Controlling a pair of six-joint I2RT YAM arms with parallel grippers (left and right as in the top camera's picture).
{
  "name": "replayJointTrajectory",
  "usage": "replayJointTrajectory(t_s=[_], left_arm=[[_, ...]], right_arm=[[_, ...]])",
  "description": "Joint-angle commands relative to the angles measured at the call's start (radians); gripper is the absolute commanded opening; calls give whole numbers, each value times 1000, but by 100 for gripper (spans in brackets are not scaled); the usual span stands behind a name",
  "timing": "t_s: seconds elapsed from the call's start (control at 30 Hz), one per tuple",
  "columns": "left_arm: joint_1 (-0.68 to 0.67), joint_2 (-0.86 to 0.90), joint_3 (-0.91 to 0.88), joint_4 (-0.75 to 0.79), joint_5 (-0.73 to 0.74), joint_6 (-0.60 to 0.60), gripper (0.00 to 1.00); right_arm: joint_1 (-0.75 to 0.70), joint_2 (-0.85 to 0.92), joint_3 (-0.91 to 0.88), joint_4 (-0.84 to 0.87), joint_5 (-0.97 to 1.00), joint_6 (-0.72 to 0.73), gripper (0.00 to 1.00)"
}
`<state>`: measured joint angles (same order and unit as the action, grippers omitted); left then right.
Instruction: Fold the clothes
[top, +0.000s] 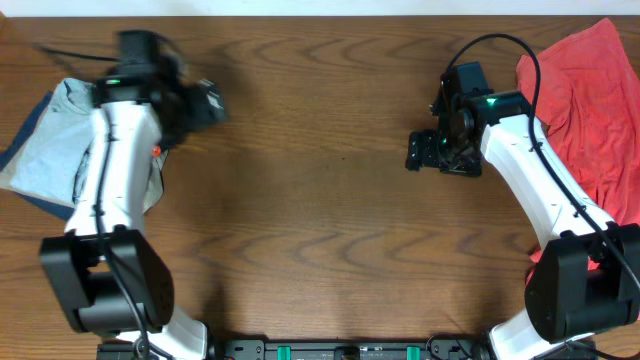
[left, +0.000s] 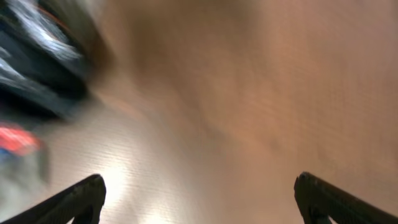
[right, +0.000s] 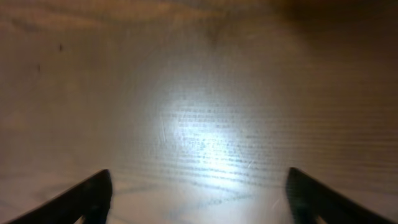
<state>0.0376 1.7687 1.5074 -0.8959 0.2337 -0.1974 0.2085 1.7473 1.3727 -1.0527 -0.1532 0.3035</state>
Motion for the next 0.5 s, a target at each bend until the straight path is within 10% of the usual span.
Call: replayJointTrajectory(t_s=[0.0, 0.47], left_arm=[[-68, 37, -11, -107, -34, 37, 98], [-135, 3, -72, -554, -69, 47, 98]], right_arm=[[-34, 0, 2, -48, -36, -32, 97], [-51, -24, 1, -309, -37, -125, 99]])
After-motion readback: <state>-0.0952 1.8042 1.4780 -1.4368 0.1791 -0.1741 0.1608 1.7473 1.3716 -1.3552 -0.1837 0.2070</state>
